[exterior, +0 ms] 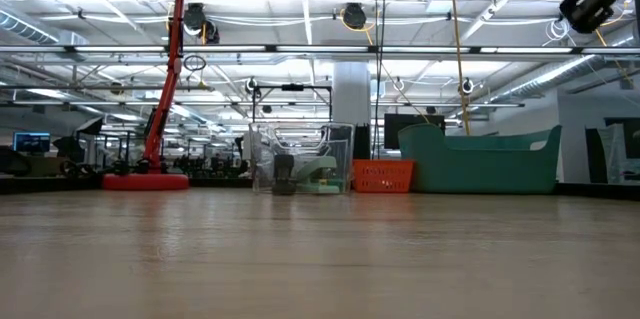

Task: Pick and place Stapler, Stapler remover, tape
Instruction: Return to Home Position

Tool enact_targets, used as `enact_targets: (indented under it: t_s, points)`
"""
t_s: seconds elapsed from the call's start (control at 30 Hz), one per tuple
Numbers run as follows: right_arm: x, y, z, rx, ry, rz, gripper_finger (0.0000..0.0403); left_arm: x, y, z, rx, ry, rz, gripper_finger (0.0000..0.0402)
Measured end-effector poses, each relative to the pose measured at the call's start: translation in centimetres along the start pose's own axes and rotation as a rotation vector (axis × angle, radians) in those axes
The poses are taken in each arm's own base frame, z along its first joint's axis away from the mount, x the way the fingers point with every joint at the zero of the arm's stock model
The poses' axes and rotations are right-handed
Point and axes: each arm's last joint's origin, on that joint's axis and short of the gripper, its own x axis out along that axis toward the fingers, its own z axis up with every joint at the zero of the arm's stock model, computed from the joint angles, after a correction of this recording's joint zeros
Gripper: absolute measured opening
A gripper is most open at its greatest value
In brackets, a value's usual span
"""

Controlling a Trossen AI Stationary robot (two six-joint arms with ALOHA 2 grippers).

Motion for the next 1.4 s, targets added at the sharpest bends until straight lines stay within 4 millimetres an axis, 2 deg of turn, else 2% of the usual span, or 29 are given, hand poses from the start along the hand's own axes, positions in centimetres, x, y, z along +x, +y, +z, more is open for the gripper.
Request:
enact_targets:
  t_s: [0.07, 0.2, 0.33, 0.57, 0.7, 1.03, 1.27, 1.4]
  points:
    - [-0.4, -0.4, -0.9, 0.011, -0.018, 0.018, 0.0, 0.0, 0.0, 0.0, 0.005, -0.004, -0.002, 0.0]
    - [0.0, -1.1, -2.2, -0.021, 0.093, -0.02, 0.0, 0.0, 0.0, 0.0, -0.007, -0.001, 0.001, 0.0]
    - [0.7, -1.7, -3.4, -0.027, 0.127, -0.038, 0.0, 0.0, -0.1, 0.0, -0.015, -0.005, -0.002, 0.0]
    - [1.5, -2.0, -4.1, -0.012, 0.098, -0.035, 0.0, -0.1, -0.2, -0.2, -0.029, -0.011, 0.017, 0.0]
    - [2.4, -2.4, -4.6, 0.026, 0.012, -0.043, 0.0, -0.1, -0.2, -0.2, -0.031, -0.014, 0.016, 0.0]
    - [5.0, -4.6, -9.3, 0.128, -0.004, -0.03, 0.0, 0.0, 0.3, -0.3, -0.022, 0.018, 0.04, 0.0]
    - [5.0, -4.4, -8.7, 0.114, -0.08, -0.016, 0.0, -2.3, 2.3, -1.4, 0.024, 0.25, 0.29, 0.0]
    - [5.1, -4.5, -8.8, 0.115, -0.075, -0.024, 0.0, -3.9, 3.9, -2.3, 0.001, 0.271, 0.318, 0.0]
